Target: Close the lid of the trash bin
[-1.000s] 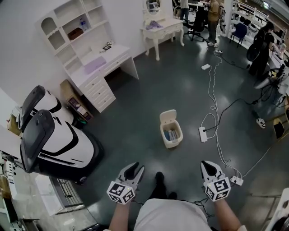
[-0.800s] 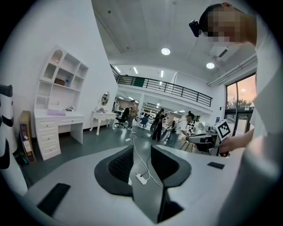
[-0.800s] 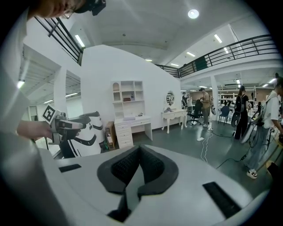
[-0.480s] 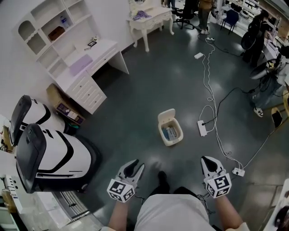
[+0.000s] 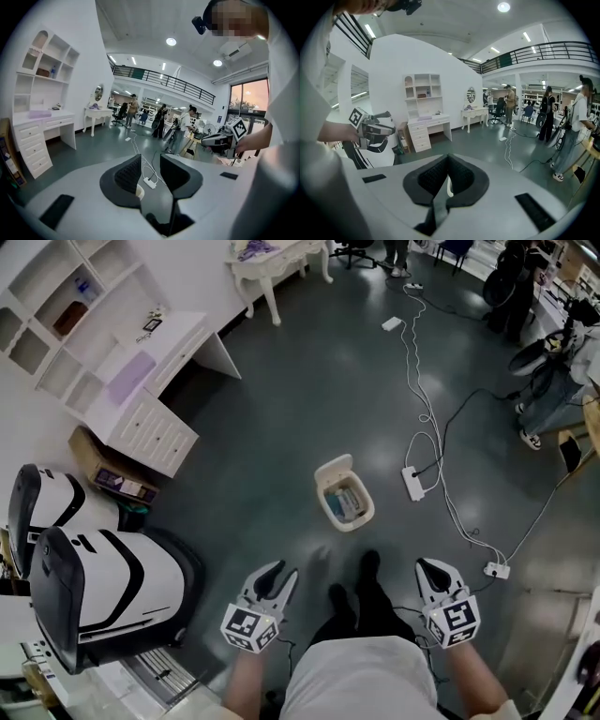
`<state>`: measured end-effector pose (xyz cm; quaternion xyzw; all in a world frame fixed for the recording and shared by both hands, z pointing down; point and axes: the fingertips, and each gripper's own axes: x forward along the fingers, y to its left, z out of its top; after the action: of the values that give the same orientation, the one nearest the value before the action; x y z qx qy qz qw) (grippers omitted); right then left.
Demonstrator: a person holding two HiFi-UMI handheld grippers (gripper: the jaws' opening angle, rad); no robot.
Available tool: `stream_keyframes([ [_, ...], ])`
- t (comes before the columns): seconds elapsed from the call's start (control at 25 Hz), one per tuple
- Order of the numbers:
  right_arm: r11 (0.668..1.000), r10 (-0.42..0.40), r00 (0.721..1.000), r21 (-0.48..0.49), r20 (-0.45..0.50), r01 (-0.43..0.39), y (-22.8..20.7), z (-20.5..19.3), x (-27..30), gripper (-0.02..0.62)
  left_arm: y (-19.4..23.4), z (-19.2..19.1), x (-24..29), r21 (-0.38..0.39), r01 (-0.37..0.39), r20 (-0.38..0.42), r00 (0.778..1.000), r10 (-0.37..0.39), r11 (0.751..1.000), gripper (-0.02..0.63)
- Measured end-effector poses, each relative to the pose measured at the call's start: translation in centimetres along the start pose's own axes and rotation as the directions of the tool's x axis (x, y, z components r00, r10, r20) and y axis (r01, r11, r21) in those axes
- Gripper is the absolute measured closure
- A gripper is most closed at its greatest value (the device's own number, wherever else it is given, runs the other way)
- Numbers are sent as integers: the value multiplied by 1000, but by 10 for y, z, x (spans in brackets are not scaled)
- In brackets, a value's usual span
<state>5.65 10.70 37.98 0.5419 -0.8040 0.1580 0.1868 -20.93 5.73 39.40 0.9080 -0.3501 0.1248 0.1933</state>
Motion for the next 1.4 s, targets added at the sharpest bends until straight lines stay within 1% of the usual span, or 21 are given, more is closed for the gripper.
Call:
stream_keyframes([
  [0.12,1000,-2,1000,24,-29,2,-18,-6,21,583,10,0,34,3,13,-24,1000,-13,1000,465],
  [0.24,999,19,999,43,-49,-17,-37,-15,47,583,22,-1,71,10,15,-51,999,-14,1000,462],
  [0.52,996,71,991,57,-110,-65,-91,-28,132,583,64,-3,178,36,9,-111,994,-5,999,457],
  [0.68,992,102,984,85,-147,-90,-122,-45,177,583,89,-20,243,54,11,-156,988,-2,998,454],
  [0.88,983,152,972,128,-181,-130,-149,-69,232,583,132,-53,320,85,9,-220,975,10,996,442],
  [1.0,977,177,963,152,-202,-148,-163,-84,259,583,154,-78,363,113,15,-273,962,16,993,437],
  [1.16,967,212,953,185,-217,-173,-174,-105,290,583,183,-118,412,144,22,-348,937,29,989,431],
  [1.32,959,239,944,206,-229,-193,-182,-124,313,583,207,-159,445,170,27,-422,905,48,985,422],
  [1.4,956,250,940,215,-234,-201,-184,-132,321,583,218,-179,455,186,27,-461,885,63,982,414],
])
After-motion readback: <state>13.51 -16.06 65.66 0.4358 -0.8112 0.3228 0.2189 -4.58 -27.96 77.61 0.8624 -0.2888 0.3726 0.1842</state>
